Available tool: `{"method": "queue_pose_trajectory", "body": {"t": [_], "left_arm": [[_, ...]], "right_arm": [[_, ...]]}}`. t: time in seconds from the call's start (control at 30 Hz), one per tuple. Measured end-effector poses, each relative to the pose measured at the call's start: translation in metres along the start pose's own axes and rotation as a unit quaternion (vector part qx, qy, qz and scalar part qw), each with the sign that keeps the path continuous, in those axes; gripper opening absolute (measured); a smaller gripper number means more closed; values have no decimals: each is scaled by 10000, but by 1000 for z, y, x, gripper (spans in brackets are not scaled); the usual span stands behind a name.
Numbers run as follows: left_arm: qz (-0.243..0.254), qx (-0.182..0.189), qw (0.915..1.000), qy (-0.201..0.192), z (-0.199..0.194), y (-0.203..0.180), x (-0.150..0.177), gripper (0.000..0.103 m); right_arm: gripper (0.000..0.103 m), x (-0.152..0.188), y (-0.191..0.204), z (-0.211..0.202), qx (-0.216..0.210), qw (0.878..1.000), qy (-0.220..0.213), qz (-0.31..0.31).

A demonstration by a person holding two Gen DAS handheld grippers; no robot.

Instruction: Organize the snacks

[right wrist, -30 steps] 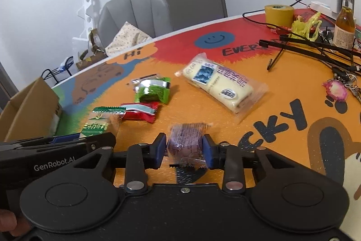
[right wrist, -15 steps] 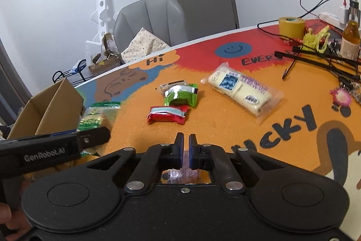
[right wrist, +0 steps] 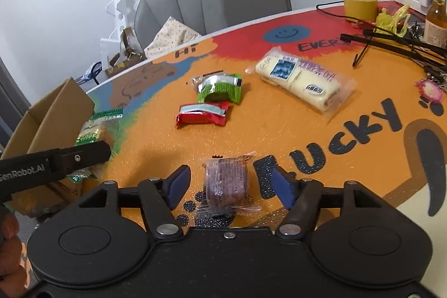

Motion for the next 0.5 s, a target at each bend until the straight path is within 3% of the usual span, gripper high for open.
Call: {"method": "queue_pose_trajectory", "body": {"t": [0.17, 0.27, 0.5], "left_arm": [[-55, 36, 10000, 47, 2, 4, 2, 46], [-72, 81, 9999, 49, 2, 4, 2, 46], [-91, 122, 9999, 18, -3, 6, 1, 46]], "right_arm": [[65, 5, 13, 10, 256, 9988, 104, -406], [34, 8, 18, 11, 680, 9942, 136, -826], [32, 4, 14, -4, 440, 9982, 40, -407]]}}
Point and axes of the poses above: each gripper's, at about its wrist camera, not at the fingertips, and z roughly the way its jaws point, y to its left, x to its underside, the point moved 8 cm from there along z, roughly the way its jaws point, and after that the axes turned 7 degrees about -x, right-handed, at the moved point
